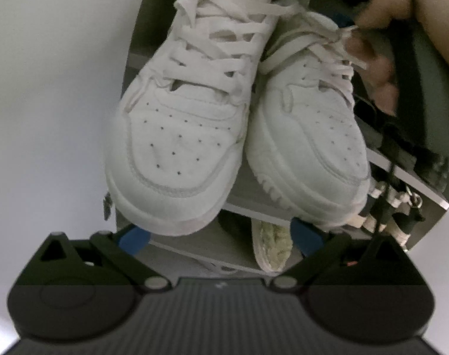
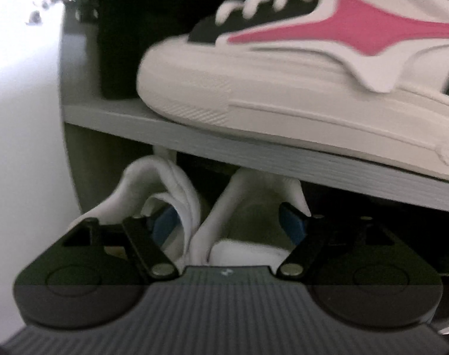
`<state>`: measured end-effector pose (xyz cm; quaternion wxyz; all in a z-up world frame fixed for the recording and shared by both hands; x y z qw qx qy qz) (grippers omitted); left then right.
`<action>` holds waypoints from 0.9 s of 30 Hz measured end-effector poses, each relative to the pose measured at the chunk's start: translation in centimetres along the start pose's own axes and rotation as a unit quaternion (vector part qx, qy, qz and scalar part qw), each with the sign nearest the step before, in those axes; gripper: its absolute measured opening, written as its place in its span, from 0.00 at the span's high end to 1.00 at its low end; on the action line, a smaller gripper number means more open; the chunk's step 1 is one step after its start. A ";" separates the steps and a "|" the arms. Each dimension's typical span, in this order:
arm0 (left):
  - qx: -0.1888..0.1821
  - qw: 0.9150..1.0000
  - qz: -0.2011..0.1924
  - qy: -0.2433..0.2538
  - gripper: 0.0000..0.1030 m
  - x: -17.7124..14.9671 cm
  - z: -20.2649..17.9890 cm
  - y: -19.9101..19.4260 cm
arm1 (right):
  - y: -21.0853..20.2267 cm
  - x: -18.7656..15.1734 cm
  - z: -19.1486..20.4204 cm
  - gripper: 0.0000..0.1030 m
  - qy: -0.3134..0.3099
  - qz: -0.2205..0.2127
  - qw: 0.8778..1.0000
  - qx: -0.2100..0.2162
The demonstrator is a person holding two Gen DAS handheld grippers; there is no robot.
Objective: Organize scattered shoes
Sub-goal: 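Open the right gripper to release the sneakers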
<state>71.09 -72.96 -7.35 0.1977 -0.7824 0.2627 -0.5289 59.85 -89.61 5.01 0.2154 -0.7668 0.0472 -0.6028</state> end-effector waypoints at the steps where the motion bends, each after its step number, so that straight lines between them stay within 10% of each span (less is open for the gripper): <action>1: 0.001 1.000 -0.002 0.002 0.02 0.1 -0.1 -0.1 | -0.7 -0.2 -0.2 0.24 -0.010 -0.004 1.000 0.003; 9: 0.018 1.000 -0.012 0.020 0.02 0.4 -0.6 -0.6 | -10.8 -1.9 -1.4 0.24 -0.063 -0.095 0.993 0.010; 14: 0.028 0.998 -0.035 0.050 0.02 0.8 -1.5 -1.2 | -17.7 -7.4 -3.7 0.24 0.056 -0.111 0.991 0.038; 22: 0.042 0.994 -0.069 0.076 0.01 2.0 -2.3 -1.5 | -19.5 -17.2 -7.6 0.22 0.376 -0.085 0.909 0.157; 27: 0.041 0.990 -0.089 0.100 0.01 3.0 -3.3 -2.6 | -18.9 -18.9 -7.2 0.22 0.399 -0.076 0.891 0.201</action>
Point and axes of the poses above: each gripper's, at about its wrist camera, not at the fingertips, and y roughly the way its jaws point, z to its left, x to its top, the point moved 2 cm from there along y, roughly the way its jaws point, and after that the axes turned 5 degrees about -y, right-handed, at the moved point
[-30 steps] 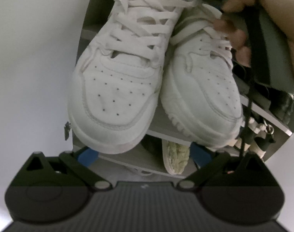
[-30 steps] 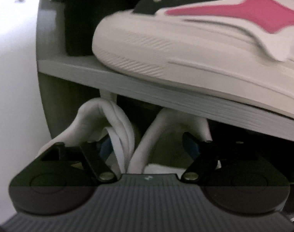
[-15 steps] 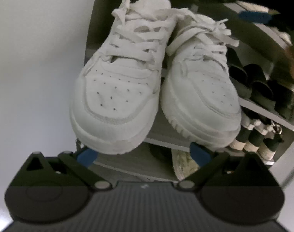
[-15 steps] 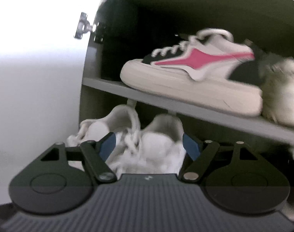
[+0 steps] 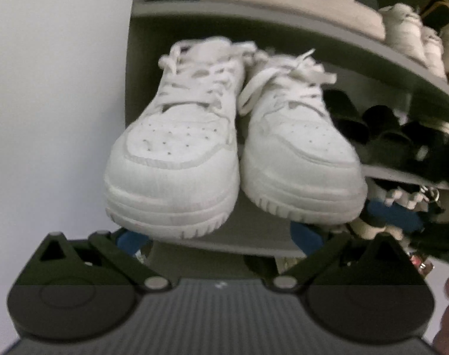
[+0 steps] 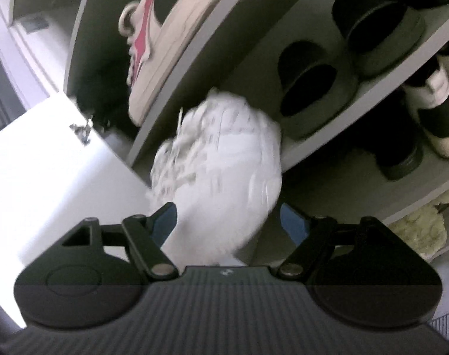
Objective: Organize scattered shoes
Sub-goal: 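Open the right gripper to release the sneakers, then withdraw the open right gripper from the shelf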
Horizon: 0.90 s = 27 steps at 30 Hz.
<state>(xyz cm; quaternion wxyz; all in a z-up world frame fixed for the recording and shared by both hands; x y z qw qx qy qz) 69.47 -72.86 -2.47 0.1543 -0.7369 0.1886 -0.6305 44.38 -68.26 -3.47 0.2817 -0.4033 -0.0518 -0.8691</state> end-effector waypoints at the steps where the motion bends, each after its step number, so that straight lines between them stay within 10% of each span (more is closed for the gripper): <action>1: 0.001 1.000 -0.002 0.005 0.01 0.2 0.1 -0.2 | 0.2 -0.3 -0.5 0.22 0.030 0.002 0.999 0.016; 8: 0.004 0.998 0.024 0.053 0.01 1.7 0.1 -1.2 | 2.1 -1.6 -1.5 0.33 0.142 0.001 0.987 0.075; 27: 0.022 0.996 0.078 0.049 0.01 3.6 0.6 6.5 | 5.4 -1.3 0.5 0.31 0.130 -0.029 0.991 -0.020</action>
Point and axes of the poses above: each gripper's, at about its wrist camera, not at the fingertips, and y roughly the way its jaws point, z to its left, x to its top, the point moved 2 cm from there along y, roughly the way its jaws point, and after that the axes turned 5 degrees about -y, right-handed, at the moved point
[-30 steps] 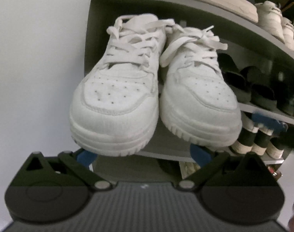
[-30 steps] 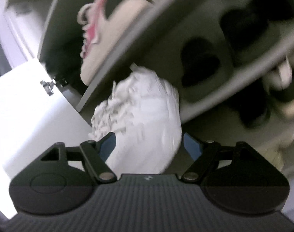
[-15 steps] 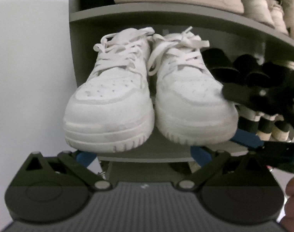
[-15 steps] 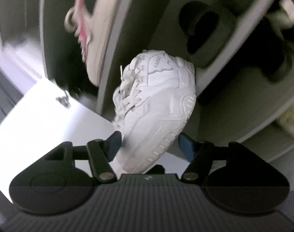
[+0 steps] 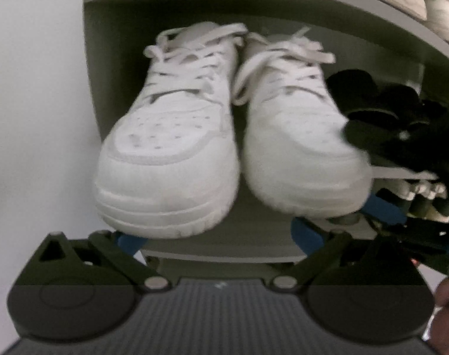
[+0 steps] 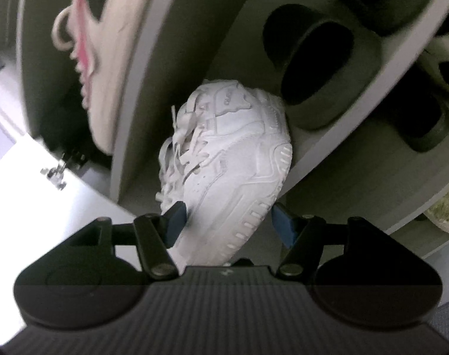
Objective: Organize scattered shoes
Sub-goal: 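Withdraw the open right gripper from the shelf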
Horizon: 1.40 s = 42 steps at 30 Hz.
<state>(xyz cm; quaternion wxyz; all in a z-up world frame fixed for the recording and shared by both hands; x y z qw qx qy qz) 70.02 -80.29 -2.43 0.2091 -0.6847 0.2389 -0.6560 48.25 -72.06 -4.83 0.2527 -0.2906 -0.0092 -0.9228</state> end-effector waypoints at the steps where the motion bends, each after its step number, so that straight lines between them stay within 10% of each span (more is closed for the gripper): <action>1: 0.002 1.000 -0.002 0.000 0.00 -0.5 0.2 -0.2 | -0.5 -0.2 0.0 0.27 -0.007 -0.010 1.000 -0.006; 8: 0.014 0.997 -0.065 -0.032 0.00 -4.1 1.9 -3.8 | -4.3 -1.3 2.5 0.26 -0.138 -0.069 0.987 -0.052; 11: 0.020 0.990 -0.130 -0.043 0.00 -4.7 1.8 -6.1 | -4.8 -3.2 6.8 0.26 -0.339 -0.053 0.936 -0.076; 15: 0.051 0.982 -0.176 -0.034 0.03 -5.1 1.3 -6.9 | -4.6 -5.2 9.0 0.30 -0.441 -0.061 0.890 -0.095; 23: 0.045 0.982 -0.180 -0.032 0.16 -4.5 1.9 -5.8 | -1.8 -4.6 7.7 0.70 -0.438 -0.020 0.892 -0.105; 30: 0.039 0.982 -0.182 -0.023 0.24 -3.3 1.5 -4.8 | -1.1 -6.2 8.1 0.72 -0.447 -0.021 0.888 -0.109; 42: 0.069 0.984 -0.164 0.004 0.12 -2.5 -0.9 -3.1 | 0.0 -3.9 6.9 0.72 -0.376 -0.023 0.918 -0.123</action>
Point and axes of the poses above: each gripper's, at about its wrist camera, not at the fingertips, and y roughly the way its jaws point, z to its left, x to its top, the point moved 2 cm from there along y, roughly the way its jaws point, and after that the axes turned 5 degrees about -y, right-handed, at the moved point
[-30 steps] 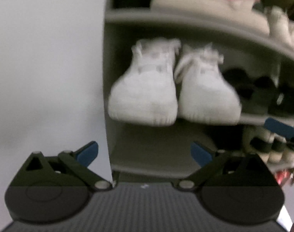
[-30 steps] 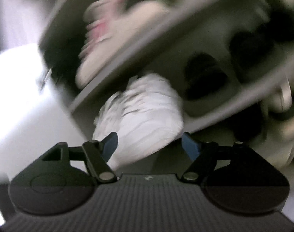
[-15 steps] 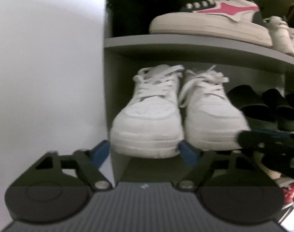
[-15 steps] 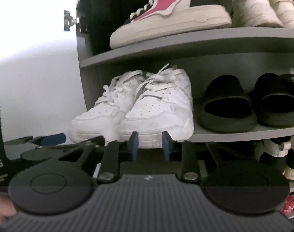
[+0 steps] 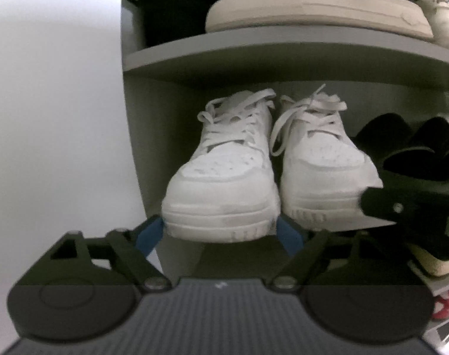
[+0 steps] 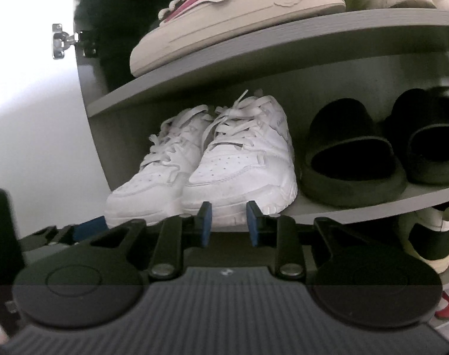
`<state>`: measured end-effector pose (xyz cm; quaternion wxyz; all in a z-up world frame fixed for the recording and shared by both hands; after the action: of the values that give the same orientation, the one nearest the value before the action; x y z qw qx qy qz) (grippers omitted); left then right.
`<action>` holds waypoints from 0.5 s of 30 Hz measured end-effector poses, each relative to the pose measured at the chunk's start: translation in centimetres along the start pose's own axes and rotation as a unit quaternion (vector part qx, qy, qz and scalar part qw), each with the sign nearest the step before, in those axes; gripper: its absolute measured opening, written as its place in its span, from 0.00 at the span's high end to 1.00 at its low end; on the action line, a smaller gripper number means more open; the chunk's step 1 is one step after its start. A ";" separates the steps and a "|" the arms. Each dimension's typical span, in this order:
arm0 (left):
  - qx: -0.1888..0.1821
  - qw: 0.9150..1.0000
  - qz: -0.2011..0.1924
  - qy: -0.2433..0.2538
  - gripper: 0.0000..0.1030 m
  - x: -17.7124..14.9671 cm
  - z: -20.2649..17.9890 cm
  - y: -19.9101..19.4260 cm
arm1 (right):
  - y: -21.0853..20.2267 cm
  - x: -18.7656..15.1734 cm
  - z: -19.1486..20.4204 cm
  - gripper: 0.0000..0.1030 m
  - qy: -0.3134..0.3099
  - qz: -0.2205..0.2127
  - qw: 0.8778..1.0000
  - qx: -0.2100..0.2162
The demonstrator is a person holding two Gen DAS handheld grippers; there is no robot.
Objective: Organize scattered shoes
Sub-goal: 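Withdraw the open right gripper from the shelf, then turn both grippers down toward the cream clogs on the doormat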
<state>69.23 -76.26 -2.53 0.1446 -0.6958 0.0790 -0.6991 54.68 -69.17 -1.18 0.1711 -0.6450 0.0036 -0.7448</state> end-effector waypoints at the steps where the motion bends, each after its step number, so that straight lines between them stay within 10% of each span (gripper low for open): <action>1: -0.007 1.000 0.004 -0.006 0.10 -0.1 0.2 -0.3 | -0.2 0.0 -0.1 0.71 0.002 -0.003 1.000 0.000; 11: -0.115 0.991 0.062 -0.013 0.00 -4.3 -3.0 -5.8 | -15.2 -3.2 -7.2 0.71 0.038 -0.080 0.987 -0.136; 15: -0.255 0.963 0.072 0.043 0.00 -5.3 -8.4 -7.2 | -20.9 -5.3 -11.2 0.71 0.026 -0.070 0.976 -0.206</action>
<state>60.10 -68.54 -5.47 0.0088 -0.6713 0.3111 -0.6727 39.26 -50.54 -3.44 -0.0177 -0.6454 0.1160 -0.7548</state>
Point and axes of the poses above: each gripper's, at about its wrist camera, not at the fingertips, and y roughly the way its jaws point, z to its left, x to its top, the point moved 2 cm from there along y, roughly the way its jaws point, and after that the axes turned 5 degrees about -y, right-handed, at the moved point
